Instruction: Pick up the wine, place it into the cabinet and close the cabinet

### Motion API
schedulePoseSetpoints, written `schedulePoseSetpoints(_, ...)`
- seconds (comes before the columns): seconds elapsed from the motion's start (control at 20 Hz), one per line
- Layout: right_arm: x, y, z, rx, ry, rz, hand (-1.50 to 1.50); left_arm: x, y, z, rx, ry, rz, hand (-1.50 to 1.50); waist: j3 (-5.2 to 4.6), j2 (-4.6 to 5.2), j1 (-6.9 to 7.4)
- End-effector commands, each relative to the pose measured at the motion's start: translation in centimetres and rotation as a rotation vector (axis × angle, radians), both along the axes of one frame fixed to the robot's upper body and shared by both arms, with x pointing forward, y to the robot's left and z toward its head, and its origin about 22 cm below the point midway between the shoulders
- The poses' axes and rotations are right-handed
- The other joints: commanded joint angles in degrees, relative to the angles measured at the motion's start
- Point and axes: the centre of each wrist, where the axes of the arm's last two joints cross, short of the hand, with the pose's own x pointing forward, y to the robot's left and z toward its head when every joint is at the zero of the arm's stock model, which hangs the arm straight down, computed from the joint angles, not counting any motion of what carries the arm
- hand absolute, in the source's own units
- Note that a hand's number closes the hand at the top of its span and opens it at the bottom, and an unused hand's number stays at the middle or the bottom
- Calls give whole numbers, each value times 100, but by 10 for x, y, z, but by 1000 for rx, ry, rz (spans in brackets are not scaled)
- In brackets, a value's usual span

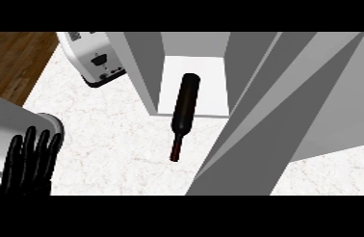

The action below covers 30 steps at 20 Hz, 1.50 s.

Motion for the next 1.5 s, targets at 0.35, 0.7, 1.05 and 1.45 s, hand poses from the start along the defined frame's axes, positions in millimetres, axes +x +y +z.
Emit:
schedulePoseSetpoints(0.35, 9, 66, 21, 67, -66, 73, 150, -3, 56, 16, -5, -25, -40, -150, -6, 30, 101)
schedulePoseSetpoints(0.7, 64, 101, 43, 63, -25, -2, 150, 1, 75, 33, -10, -47, -73, -150, 5, 84, 268)
schedulePoseSetpoints(1.05, 131, 142, 76, 23, -47, -27, 150, -2, 97, 41, -8, -55, -79, -150, 20, 103, 285)
schedulePoseSetpoints(1.45, 177, 161, 84, -66, 149, 194, 150, 7, 105, 48, -1, -85, -88, -150, 20, 189, 380)
